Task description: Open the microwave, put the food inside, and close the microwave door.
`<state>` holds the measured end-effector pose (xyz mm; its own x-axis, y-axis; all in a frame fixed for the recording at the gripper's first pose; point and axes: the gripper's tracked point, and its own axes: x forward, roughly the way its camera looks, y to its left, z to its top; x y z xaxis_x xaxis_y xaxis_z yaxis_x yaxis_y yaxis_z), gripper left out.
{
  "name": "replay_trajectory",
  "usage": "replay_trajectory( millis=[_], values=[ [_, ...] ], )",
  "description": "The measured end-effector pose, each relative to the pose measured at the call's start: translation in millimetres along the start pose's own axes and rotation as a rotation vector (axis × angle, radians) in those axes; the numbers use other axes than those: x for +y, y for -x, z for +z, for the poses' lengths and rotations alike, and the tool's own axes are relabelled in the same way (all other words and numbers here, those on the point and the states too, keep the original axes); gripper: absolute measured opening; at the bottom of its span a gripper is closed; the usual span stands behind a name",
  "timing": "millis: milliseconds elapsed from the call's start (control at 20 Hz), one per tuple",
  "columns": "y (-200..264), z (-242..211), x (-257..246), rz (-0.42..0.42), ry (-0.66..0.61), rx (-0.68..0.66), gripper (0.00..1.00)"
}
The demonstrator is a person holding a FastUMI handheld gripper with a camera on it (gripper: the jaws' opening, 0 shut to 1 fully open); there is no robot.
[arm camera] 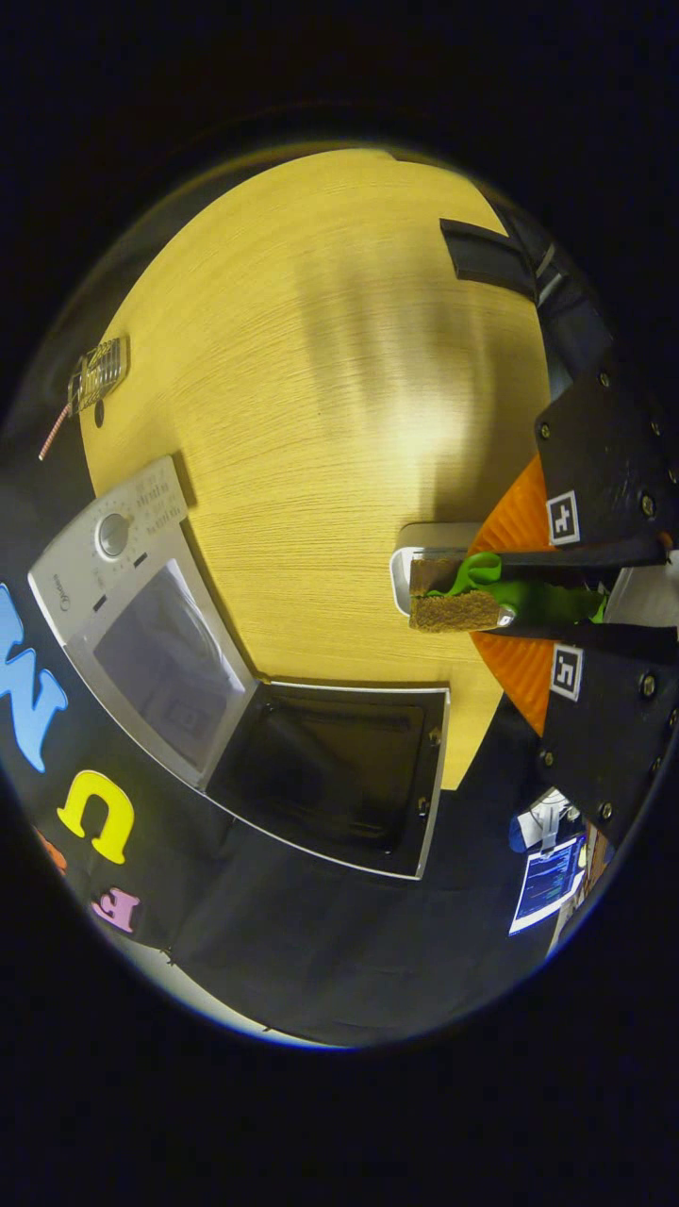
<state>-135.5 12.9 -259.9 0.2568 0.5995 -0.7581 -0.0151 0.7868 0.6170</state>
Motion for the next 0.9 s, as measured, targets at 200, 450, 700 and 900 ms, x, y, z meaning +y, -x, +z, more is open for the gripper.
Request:
replay_trajectory(
  millis=[200,450,700,900],
  values=[
    [9.9,19.7,20.3,0.015,-0.027,-0.081,0.24],
    [8.3,44.2,47.5,0.029,-0.066,-0.182,0.24],
    [-5.8,69.8,76.8,0.076,-0.118,-0.273,0.24],
    [-27.3,88.0,89.2,0.062,-0.141,-0.338,0.24]
  ],
)
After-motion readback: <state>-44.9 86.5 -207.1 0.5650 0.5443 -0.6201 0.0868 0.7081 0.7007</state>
